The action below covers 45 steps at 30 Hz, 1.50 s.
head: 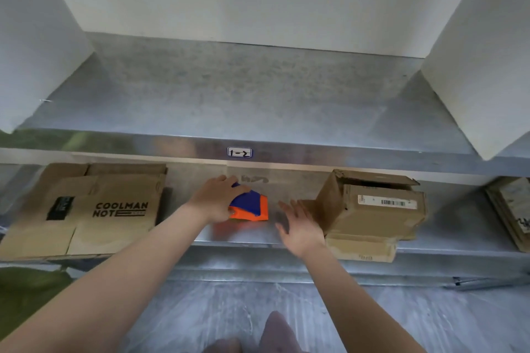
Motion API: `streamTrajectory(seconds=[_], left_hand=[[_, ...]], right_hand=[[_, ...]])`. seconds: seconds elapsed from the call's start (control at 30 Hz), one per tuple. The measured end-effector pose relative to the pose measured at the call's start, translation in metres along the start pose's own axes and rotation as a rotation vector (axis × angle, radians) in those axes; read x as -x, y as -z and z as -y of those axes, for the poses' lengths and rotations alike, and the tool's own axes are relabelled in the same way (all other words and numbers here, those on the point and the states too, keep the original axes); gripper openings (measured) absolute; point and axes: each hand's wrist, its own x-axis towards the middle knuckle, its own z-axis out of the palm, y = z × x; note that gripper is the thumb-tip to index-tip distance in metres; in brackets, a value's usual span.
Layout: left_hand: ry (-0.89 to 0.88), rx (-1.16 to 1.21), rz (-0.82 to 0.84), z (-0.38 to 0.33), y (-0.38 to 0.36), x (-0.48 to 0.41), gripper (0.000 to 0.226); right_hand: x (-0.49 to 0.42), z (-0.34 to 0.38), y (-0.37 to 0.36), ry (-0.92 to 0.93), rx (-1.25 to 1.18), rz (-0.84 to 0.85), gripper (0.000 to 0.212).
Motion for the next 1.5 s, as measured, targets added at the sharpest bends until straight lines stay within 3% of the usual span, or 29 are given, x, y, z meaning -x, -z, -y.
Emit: streamTrajectory(seconds=[0.3, 0.53, 0.67, 0.9, 0.97, 1.07, 1.37, 1.5], left_hand=[[0.071, 0.177, 0.022, -0.002, -0.001, 0.016, 0.064], [-0.045, 0.149, -0.113, -0.017, 0.001, 0.039, 0.066], [-0.086, 0.341, -0.277, -0.019, 0.019, 0.059, 0.066], [-0.247, 0.358, -0.373, -0.027, 0.050, 0.077, 0.060], [-0.252, 0.355, -0.378, -0.032, 0.053, 0.076, 0.059], [-0.255, 0.357, -0.385, -0.041, 0.059, 0.074, 0.058], [-0.281, 0.362, -0.435, -0.092, 0.082, 0.041, 0.058], [-0.303, 0.338, -0.493, -0.130, 0.098, 0.019, 0.053]], right_hand=[[0.014, 0.005, 0.002, -0.012, -0.064, -0.019, 0.056], [0.030, 0.010, 0.007, -0.062, -0.326, -0.122, 0.050], [0.041, 0.015, 0.015, -0.055, -0.419, -0.194, 0.047], [0.056, 0.024, 0.038, -0.149, -1.089, -0.142, 0.037], [0.062, 0.021, 0.046, -0.142, -1.184, -0.136, 0.032], [0.070, 0.014, 0.057, -0.125, -1.208, -0.165, 0.019], [0.082, -0.035, 0.096, -0.087, -1.255, -0.343, 0.015], [0.081, -0.076, 0.122, -0.036, -0.989, -0.465, 0.009]])
